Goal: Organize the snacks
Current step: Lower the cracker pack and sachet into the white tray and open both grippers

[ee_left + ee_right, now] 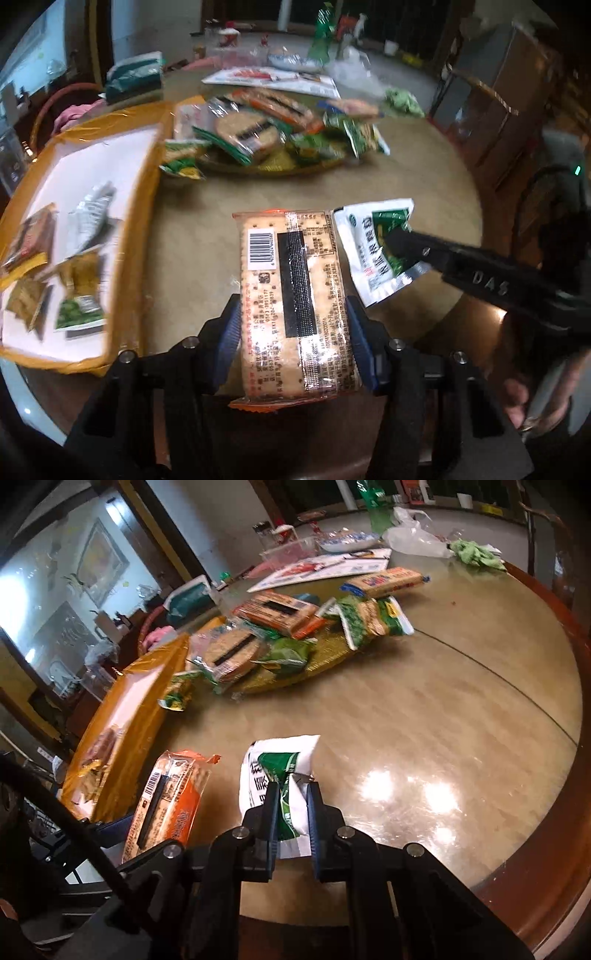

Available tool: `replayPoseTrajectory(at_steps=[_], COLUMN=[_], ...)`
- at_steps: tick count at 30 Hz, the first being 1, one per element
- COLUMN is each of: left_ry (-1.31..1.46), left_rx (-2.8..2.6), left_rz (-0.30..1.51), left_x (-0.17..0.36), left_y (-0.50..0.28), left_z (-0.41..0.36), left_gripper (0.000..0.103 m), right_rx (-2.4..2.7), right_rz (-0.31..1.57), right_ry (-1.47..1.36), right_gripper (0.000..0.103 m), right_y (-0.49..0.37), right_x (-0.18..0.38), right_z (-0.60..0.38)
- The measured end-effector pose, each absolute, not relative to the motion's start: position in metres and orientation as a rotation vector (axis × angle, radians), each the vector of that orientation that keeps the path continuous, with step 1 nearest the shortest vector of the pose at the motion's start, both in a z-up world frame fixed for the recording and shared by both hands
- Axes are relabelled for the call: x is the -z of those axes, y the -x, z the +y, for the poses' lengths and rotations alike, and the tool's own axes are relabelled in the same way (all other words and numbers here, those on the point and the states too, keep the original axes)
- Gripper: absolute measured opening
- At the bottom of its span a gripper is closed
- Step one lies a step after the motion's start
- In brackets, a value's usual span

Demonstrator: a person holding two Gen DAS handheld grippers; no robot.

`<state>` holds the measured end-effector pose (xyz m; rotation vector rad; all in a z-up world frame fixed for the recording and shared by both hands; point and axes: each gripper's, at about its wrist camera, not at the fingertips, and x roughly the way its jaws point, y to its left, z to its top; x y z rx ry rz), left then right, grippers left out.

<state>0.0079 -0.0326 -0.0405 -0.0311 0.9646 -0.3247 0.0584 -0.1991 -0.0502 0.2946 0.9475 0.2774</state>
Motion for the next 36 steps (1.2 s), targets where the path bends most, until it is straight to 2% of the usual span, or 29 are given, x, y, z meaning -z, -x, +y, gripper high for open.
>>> replayPoseTrajectory(at_steps=[13, 24, 28, 36], left_ry=[0.245, 0.266, 0.305, 0.349], left_rx=[0.196, 0.080, 0.090, 0.050], left_rz=[0.805, 0.761, 0.803, 0.949], left_x=[-0.039, -0.070, -0.056, 0.010], left_y=[-0.011, -0.067, -0.094, -0.148], left_z=[0.061, 0.128, 0.147, 0.170], left_gripper=[0.056, 0.056, 0.056, 0.056], right_rx=[-0.485, -0.637, -0.620, -0.552], right_rz=[0.854, 0.859, 0.866, 0.969], right_ry=[-0.302, -0.294, -0.263, -0.175], right_gripper=[0.011, 0.011, 0.011, 0.011], right_y=[-0.066, -0.138, -0.168, -0.214], right_x=[-0.001, -0.042, -0.043, 0.009], right_z=[-0.142, -0.067, -0.040, 0.005])
